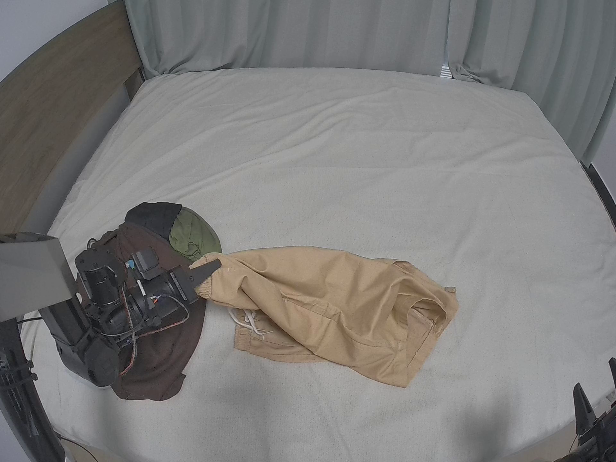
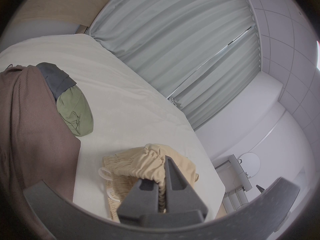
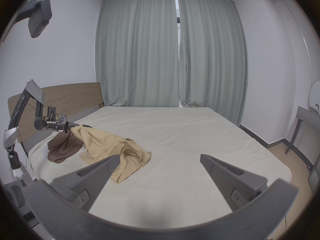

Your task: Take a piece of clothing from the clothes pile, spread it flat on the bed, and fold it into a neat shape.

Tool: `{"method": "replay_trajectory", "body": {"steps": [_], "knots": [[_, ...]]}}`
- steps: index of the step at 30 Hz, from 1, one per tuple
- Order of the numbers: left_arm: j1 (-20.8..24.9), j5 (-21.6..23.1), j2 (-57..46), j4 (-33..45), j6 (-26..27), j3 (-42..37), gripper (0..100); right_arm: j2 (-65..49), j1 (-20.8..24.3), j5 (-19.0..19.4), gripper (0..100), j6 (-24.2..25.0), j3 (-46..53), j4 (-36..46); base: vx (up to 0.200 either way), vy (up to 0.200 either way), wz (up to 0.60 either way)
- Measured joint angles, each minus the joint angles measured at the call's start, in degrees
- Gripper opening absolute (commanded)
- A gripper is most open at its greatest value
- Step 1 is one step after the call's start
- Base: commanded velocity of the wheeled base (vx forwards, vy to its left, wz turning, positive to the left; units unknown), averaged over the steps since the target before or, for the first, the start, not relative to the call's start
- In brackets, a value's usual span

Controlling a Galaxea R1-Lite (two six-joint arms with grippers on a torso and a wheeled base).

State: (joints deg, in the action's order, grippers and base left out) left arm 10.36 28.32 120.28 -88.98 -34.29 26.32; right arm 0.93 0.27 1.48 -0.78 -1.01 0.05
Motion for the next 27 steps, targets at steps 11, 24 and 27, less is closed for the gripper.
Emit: {"method": "replay_trajectory", "body": {"steps": [11, 24, 27], "knots": [[0.1, 0.0, -1.8, 0.0, -0.2, -0.1, 0, 0.0, -0.1, 0.1, 100, 0.3, 0.0, -0.2, 0.0, 0.0, 0.0], [0.4, 0.0, -3.3, 0.0, -0.2, -0.5, 0, 7.2, 0.5, 2.2, 100, 5.4, -12.0, -4.9, 0.0, 0.0, 0.0], [0.4, 0.0, -3.5, 0.0, -0.2, -0.6, 0, 11.9, 1.9, 4.1, 100, 9.7, -14.9, -5.2, 0.0, 0.0, 0.0]]}}
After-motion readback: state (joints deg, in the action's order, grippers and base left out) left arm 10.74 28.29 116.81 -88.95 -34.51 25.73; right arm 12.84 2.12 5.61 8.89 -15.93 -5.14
